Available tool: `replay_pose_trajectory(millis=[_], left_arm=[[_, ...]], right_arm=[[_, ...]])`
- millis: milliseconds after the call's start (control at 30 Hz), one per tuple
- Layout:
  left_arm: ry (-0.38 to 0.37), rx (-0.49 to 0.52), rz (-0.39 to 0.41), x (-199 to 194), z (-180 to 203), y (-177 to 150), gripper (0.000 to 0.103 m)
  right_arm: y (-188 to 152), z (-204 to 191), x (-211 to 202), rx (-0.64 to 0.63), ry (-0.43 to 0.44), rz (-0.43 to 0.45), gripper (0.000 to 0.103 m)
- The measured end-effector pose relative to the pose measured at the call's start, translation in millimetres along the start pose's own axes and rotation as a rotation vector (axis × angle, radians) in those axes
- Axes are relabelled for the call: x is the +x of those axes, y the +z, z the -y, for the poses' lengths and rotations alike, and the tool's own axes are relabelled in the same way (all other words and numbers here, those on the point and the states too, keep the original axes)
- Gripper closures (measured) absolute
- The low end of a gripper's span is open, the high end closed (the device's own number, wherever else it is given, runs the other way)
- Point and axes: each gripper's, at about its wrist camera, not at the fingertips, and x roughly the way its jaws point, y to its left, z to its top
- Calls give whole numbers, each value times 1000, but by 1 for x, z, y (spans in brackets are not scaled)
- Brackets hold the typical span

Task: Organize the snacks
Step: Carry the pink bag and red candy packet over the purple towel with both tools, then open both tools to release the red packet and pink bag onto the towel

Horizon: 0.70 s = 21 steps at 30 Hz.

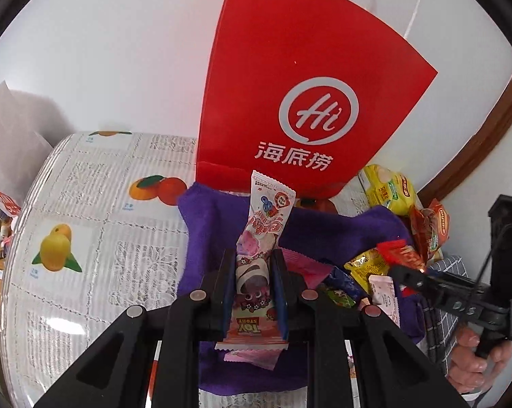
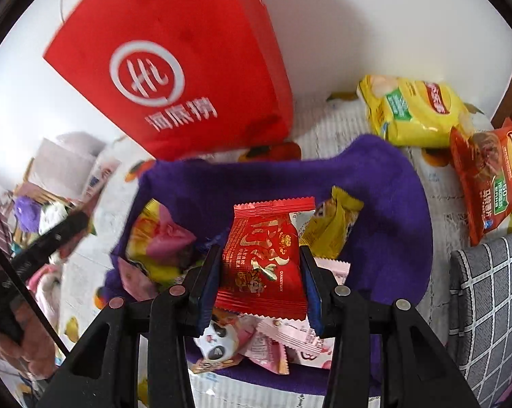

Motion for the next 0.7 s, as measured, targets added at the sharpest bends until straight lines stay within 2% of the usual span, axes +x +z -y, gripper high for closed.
replay_pose_trajectory(millis=[300, 500, 567, 700], left_arm=[[0, 38, -16, 7, 13, -4, 84], [0, 54, -25, 10, 18, -5, 84], [-1, 58, -28, 11, 19, -6, 84], [-15, 59, -39, 13, 21, -7, 84]], right_arm=[[-2, -1, 21, -24, -48, -75, 59], [-2, 4, 31, -4, -7, -128, 56], [-2, 7, 30, 3, -3, -127, 51], [0, 11, 22, 29, 25, -105, 50]])
